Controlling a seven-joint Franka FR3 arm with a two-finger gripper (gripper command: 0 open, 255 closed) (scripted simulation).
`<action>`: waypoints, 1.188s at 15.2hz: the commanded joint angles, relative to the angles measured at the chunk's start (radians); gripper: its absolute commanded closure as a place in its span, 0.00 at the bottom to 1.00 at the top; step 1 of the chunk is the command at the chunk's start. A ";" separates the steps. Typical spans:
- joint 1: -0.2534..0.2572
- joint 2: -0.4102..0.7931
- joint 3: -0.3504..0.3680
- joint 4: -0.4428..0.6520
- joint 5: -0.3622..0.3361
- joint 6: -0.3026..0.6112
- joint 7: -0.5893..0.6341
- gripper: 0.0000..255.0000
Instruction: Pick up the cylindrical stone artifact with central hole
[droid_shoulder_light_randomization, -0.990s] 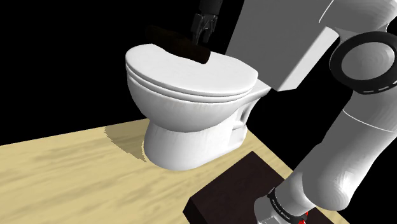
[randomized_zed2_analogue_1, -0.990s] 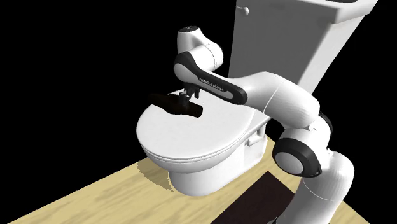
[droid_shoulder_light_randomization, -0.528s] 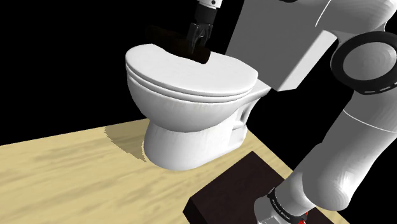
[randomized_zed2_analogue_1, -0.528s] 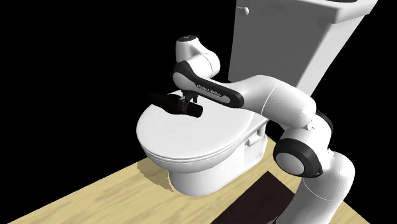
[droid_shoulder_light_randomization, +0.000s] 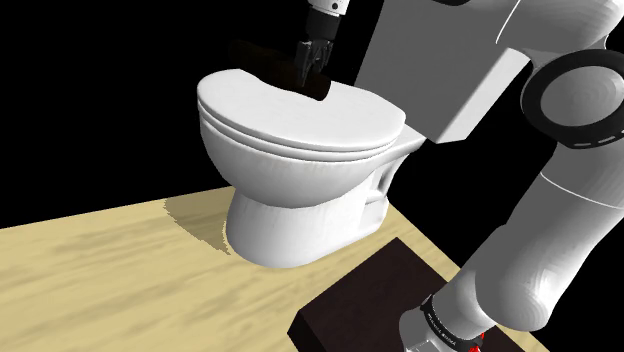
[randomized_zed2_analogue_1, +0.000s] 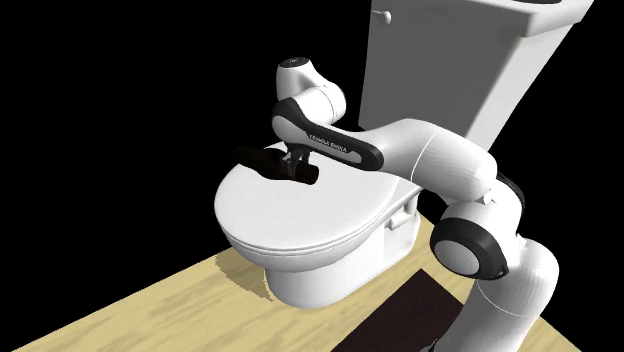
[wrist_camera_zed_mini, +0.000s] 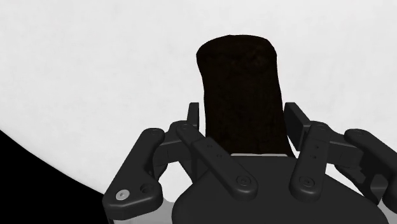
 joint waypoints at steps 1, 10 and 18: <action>0.000 0.001 0.000 -0.001 0.000 0.000 0.000 1.00; 0.001 0.043 0.000 0.157 -0.001 -0.116 -0.002 1.00; 0.005 0.131 0.001 0.400 -0.004 -0.272 -0.006 1.00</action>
